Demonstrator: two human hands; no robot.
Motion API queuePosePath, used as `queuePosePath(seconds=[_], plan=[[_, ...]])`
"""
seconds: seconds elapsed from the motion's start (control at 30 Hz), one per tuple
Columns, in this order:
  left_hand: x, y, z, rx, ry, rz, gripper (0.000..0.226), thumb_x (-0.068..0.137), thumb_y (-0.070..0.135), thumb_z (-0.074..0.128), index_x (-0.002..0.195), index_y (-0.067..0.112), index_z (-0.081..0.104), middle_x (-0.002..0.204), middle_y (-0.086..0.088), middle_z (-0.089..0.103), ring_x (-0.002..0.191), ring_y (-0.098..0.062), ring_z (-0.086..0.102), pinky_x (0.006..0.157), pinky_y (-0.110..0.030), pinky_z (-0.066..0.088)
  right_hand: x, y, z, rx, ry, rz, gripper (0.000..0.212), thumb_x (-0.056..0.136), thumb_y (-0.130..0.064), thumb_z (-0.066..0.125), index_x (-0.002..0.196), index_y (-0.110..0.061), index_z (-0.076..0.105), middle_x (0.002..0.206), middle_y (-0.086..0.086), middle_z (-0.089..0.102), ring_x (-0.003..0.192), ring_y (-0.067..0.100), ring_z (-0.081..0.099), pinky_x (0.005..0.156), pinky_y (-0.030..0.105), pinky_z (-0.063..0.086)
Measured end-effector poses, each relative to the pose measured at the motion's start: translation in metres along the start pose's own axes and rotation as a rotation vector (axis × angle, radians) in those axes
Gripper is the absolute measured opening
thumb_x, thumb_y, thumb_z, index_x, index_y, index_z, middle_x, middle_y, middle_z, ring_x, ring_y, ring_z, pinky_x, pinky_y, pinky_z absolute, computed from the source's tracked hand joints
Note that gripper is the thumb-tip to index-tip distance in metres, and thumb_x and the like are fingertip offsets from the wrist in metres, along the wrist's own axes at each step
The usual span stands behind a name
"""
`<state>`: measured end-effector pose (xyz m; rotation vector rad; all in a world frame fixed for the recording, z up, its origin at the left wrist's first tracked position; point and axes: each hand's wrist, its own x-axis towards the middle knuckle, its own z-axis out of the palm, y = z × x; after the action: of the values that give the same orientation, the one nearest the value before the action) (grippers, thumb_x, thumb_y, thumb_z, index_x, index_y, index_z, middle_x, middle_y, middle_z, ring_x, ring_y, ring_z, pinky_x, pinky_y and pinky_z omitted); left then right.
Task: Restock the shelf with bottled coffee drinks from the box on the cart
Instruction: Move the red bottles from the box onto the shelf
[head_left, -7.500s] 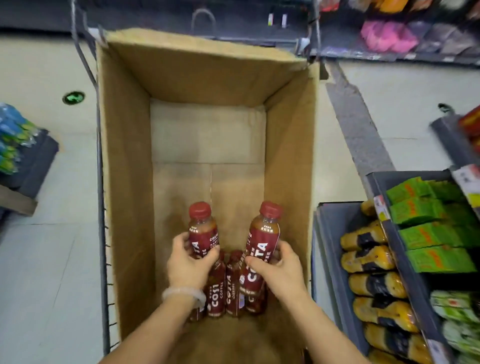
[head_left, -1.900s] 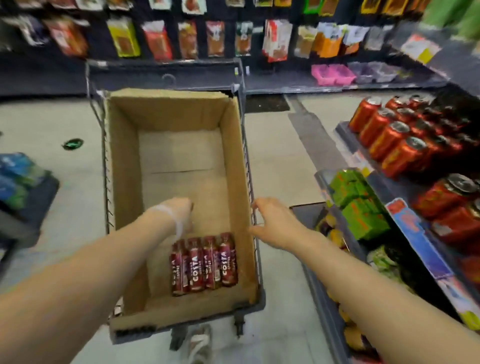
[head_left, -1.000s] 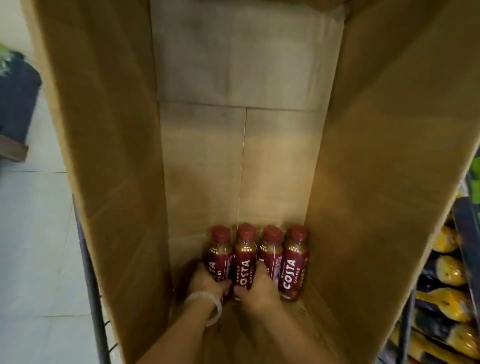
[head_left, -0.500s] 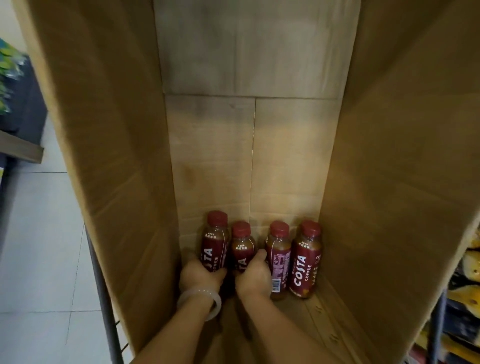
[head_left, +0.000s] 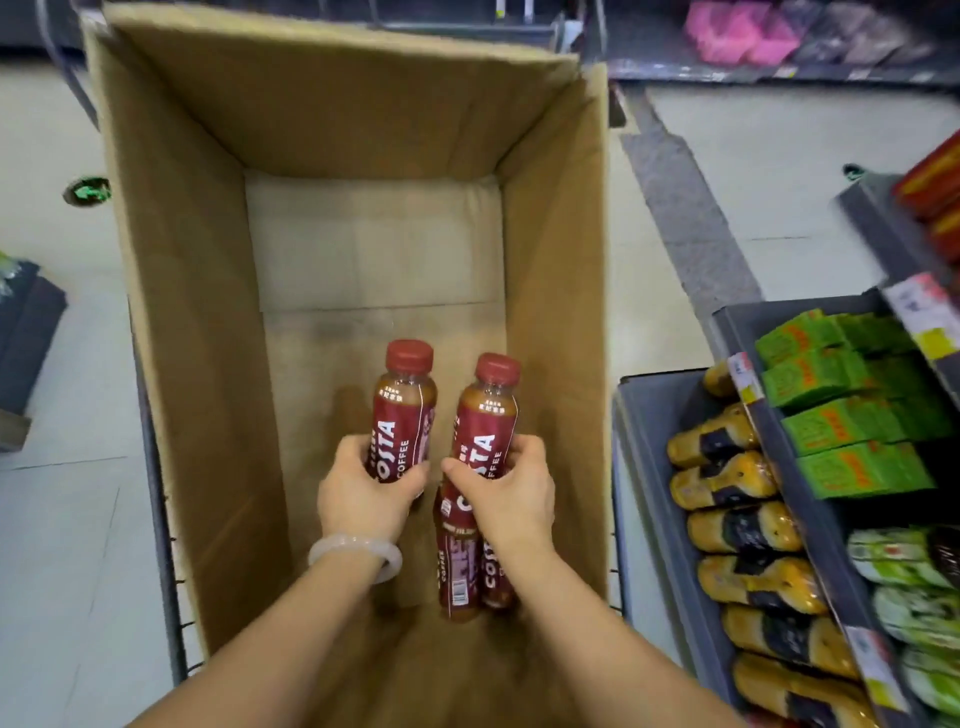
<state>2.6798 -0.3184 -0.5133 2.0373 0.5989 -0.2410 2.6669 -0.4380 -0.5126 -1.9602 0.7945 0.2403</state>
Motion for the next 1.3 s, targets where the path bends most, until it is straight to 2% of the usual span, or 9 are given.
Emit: queuePosePath(seconds=[0.13,0.4,0.57,0.63,0.83,0.9,0.97,1.17,1.3], plan=[[-0.044,0.073,-0.001,-0.173,-0.02,0.212,0.04,0.07,0.022,0.079,0.098,0.024,0.051,0.082,0.019,0.056,0.076,0.003,0.055,0.065,-0.019,0.045,-0.032,-0.037,-0.075,0.127,0.106,-0.149,0.057,0.063,-0.045,0.078,0.103,-0.032,0.04,0.092,-0.016,0.057,0.092,0.01,0.063,0.086,0.039,0.054],[-0.191,0.196,0.023,-0.355,-0.183,0.568,0.04,0.068,0.015,0.081,0.094,0.024,0.053,0.081,0.018,0.058,0.066,0.01,0.058,0.053,-0.003,0.044,-0.121,-0.056,-0.263,0.244,0.426,-0.342,0.05,0.063,-0.037,0.081,0.099,-0.032,0.046,0.078,-0.024,0.055,0.083,0.005,0.062,0.079,0.03,0.053],[-0.302,0.25,0.053,-0.384,-0.327,0.746,0.044,0.067,0.024,0.082,0.098,0.024,0.051,0.08,0.022,0.055,0.071,0.008,0.052,0.057,-0.011,0.039,-0.193,-0.026,-0.375,0.3,0.651,-0.413,0.054,0.06,-0.038,0.082,0.102,-0.029,0.049,0.085,-0.022,0.059,0.083,-0.005,0.061,0.077,0.024,0.052],[-0.345,0.264,0.068,-0.389,-0.399,0.818,0.043,0.065,0.026,0.082,0.097,0.024,0.052,0.08,0.021,0.057,0.072,0.007,0.054,0.058,-0.013,0.042,-0.223,-0.008,-0.415,0.297,0.725,-0.411,0.054,0.06,-0.041,0.081,0.101,-0.031,0.048,0.088,-0.022,0.059,0.086,-0.003,0.061,0.081,0.029,0.053],[-0.47,0.296,0.113,-0.387,-0.66,1.04,0.038,0.065,0.018,0.083,0.076,0.032,0.049,0.076,0.018,0.06,0.069,0.005,0.057,0.058,-0.011,0.045,-0.307,0.051,-0.515,0.281,1.014,-0.372,0.055,0.056,-0.043,0.082,0.099,-0.03,0.051,0.091,-0.019,0.063,0.089,0.003,0.064,0.086,0.036,0.054],[-0.507,0.303,0.127,-0.376,-0.73,1.096,0.038,0.061,0.023,0.084,0.075,0.032,0.05,0.077,0.017,0.062,0.071,-0.001,0.061,0.067,-0.022,0.049,-0.335,0.069,-0.543,0.284,1.101,-0.345,0.055,0.056,-0.043,0.082,0.099,-0.029,0.05,0.09,-0.019,0.062,0.086,0.001,0.063,0.084,0.035,0.054],[-0.542,0.308,0.14,-0.359,-0.797,1.134,0.04,0.059,0.027,0.085,0.075,0.032,0.049,0.077,0.017,0.062,0.074,-0.005,0.063,0.071,-0.029,0.05,-0.359,0.088,-0.567,0.282,1.183,-0.319,0.055,0.057,-0.042,0.082,0.099,-0.028,0.051,0.088,-0.019,0.061,0.083,-0.002,0.062,0.082,0.033,0.055],[-0.619,0.311,0.179,-0.316,-0.972,1.161,0.039,0.061,0.028,0.084,0.081,0.027,0.051,0.077,0.015,0.062,0.075,-0.01,0.062,0.073,-0.03,0.05,-0.4,0.135,-0.624,0.297,1.362,-0.207,0.054,0.061,-0.039,0.083,0.099,-0.028,0.046,0.087,-0.019,0.056,0.081,-0.002,0.058,0.081,0.032,0.053],[-0.643,0.318,0.204,-0.279,-1.018,1.149,0.042,0.063,0.034,0.083,0.091,0.021,0.053,0.081,0.01,0.063,0.079,-0.014,0.063,0.074,-0.032,0.051,-0.408,0.161,-0.65,0.299,1.464,-0.128,0.056,0.061,-0.038,0.083,0.1,-0.025,0.044,0.086,-0.018,0.054,0.084,0.008,0.059,0.08,0.036,0.053]])
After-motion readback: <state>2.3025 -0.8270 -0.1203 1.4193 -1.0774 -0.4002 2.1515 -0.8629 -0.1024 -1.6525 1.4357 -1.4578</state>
